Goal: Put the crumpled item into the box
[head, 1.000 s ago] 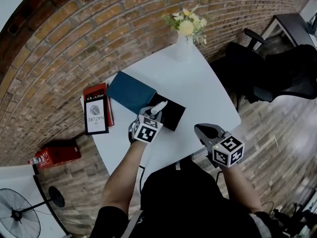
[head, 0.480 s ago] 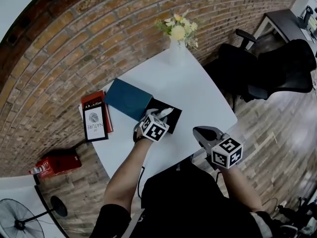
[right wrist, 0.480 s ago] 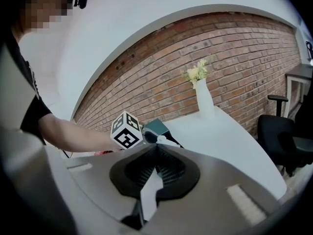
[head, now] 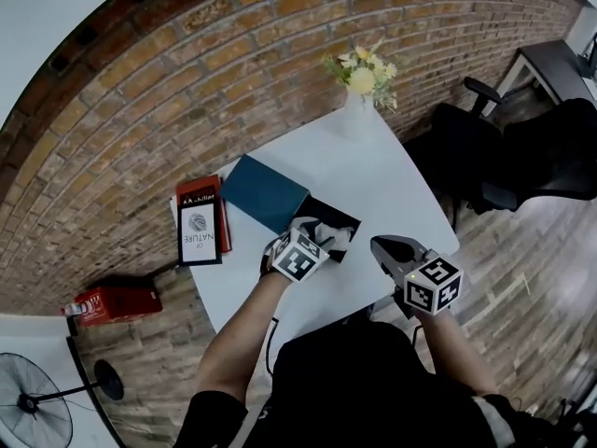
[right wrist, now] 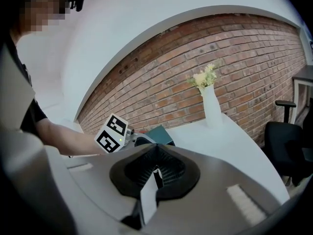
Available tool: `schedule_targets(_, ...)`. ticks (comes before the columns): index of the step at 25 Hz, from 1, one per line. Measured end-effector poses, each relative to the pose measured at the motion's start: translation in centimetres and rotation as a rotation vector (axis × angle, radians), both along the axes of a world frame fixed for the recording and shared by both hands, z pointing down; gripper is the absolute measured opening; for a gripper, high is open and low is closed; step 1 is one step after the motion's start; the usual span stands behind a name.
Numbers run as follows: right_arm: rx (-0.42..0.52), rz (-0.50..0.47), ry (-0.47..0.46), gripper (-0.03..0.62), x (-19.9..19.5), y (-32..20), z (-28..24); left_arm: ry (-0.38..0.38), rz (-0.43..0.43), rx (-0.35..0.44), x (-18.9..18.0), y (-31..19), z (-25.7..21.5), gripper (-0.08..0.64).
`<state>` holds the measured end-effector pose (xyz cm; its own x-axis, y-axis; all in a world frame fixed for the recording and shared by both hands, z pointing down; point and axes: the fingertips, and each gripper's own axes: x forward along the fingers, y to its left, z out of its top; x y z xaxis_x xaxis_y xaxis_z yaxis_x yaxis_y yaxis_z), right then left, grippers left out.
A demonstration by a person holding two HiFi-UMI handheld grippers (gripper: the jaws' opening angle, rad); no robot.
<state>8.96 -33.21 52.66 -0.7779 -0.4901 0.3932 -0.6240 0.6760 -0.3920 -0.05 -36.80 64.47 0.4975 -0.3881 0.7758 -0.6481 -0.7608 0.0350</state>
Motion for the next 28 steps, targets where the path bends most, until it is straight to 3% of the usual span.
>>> schedule_targets(11, 0.107, -0.090, -0.030, 0.000, -3.8, -2.5, -3.5, 0.075, -0.110, 0.192, -3.8, -2.7, -8.2, 0.189)
schedule_targets(18, 0.192, -0.111, -0.057, 0.000, -4.6, -3.6, -6.9, 0.215, -0.225, 0.267, -5.3, -2.2, -14.6, 0.163)
schedule_targets(28, 0.326, -0.151, -0.104, 0.000, -5.0, -3.3, -11.6, 0.310, -0.358, 0.447, -8.1, -0.5, -21.9, 0.107)
